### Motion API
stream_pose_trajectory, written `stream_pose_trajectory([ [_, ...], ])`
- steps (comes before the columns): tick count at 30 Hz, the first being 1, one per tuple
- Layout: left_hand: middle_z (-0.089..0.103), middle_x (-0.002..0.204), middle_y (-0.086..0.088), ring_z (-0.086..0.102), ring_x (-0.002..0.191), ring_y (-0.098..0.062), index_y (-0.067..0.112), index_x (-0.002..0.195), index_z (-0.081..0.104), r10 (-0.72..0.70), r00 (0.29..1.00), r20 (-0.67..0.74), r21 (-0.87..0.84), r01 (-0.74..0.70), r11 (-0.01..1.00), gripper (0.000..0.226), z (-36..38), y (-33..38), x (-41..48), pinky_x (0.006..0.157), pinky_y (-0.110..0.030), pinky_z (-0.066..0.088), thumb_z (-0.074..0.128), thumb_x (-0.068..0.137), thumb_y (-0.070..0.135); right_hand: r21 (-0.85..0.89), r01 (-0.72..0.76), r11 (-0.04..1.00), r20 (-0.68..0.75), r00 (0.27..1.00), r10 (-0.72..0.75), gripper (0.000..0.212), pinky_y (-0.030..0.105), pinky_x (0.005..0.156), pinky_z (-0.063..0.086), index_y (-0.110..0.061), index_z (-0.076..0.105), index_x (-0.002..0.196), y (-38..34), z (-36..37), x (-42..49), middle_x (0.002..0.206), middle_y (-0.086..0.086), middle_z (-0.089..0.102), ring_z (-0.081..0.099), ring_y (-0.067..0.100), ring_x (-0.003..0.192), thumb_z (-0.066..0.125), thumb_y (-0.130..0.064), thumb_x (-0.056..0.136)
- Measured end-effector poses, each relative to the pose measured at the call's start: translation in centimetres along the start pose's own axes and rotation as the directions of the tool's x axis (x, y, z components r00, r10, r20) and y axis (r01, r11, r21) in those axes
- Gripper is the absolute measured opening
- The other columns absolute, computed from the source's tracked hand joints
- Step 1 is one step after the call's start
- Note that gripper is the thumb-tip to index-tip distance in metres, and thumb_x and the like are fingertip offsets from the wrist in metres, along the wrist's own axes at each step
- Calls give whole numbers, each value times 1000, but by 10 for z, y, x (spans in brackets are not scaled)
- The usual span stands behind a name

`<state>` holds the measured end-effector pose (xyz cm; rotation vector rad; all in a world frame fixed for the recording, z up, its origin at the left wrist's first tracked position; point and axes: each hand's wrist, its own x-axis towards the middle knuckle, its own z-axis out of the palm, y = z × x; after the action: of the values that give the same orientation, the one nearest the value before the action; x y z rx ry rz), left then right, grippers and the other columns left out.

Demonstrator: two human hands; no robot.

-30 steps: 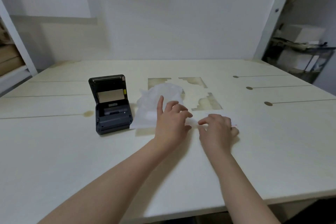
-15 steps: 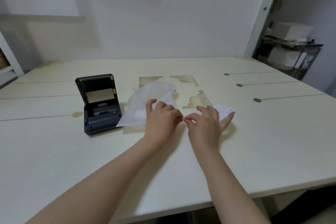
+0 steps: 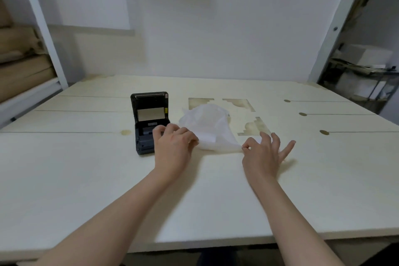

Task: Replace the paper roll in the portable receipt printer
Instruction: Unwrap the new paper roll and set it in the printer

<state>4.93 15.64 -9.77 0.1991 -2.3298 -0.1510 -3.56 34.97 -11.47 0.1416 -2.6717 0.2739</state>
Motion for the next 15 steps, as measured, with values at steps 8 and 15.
stream_pose_trajectory([
  [8,71,74,14,61,83,-21,30,70,72,-141,990,-3,-4,141,990,10,-24,-41,-16,81,-33,22,76,78,27,12,-25,1000,11,1000,25,19,53,112,-11,-33,68,95,-8,2,-3,138,3,51,28,27,137,57,-19,89],
  [15,66,117,-2,55,117,-25,19,120,63,-66,978,199,-162,99,982,45,-15,-39,-6,98,-38,38,63,83,43,393,216,894,-171,972,-159,41,43,100,33,-8,62,112,-31,2,-8,116,9,65,52,34,114,75,-28,80],
])
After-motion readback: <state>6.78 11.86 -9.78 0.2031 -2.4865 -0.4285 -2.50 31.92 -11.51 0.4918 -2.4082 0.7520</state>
